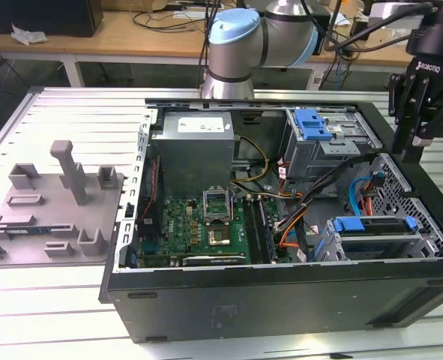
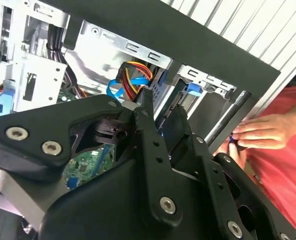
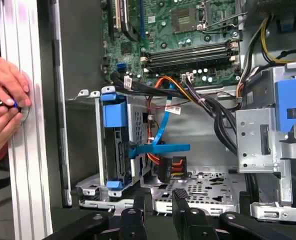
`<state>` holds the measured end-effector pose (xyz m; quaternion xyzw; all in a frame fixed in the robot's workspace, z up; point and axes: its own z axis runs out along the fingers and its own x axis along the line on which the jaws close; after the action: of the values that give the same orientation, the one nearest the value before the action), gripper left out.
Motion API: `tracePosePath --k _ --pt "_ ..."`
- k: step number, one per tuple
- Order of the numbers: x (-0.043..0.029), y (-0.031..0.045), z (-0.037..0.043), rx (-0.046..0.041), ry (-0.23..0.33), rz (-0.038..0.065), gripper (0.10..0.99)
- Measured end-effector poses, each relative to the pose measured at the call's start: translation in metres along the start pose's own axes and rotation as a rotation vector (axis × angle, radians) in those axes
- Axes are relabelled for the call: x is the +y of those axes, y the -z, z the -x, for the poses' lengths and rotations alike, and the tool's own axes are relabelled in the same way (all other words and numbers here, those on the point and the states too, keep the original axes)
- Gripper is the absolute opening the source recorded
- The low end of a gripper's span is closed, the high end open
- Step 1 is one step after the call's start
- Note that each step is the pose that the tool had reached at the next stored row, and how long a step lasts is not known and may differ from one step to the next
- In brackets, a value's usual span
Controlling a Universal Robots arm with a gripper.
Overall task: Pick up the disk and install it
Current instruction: 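Insert the first disk wire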
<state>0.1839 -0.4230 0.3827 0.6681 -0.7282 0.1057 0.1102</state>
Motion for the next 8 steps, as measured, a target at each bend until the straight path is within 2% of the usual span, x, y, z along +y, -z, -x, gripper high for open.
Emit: tracePosePath --k 2,4,5,6,7,8 --pt "0.0005 -0.0027 0.0018 0.0002 -0.01 0.003 0.353" --pt "0.0019 -0.0045 0.0077 0.0021 -0.013 0.003 0.353" --pt "0.0034 -0.0031 0.0179 0.0151 -0.013 0.002 0.353" --pt "0.0043 -0.0019 0.0233 0.0379 -0.014 0.0 0.353" --pt "0.0046 -0.0016 0.0247 0.0657 -0.013 -0.002 0.353" --pt "0.0047 -0.0014 0.0253 0.0805 -0.012 -0.002 0.353"
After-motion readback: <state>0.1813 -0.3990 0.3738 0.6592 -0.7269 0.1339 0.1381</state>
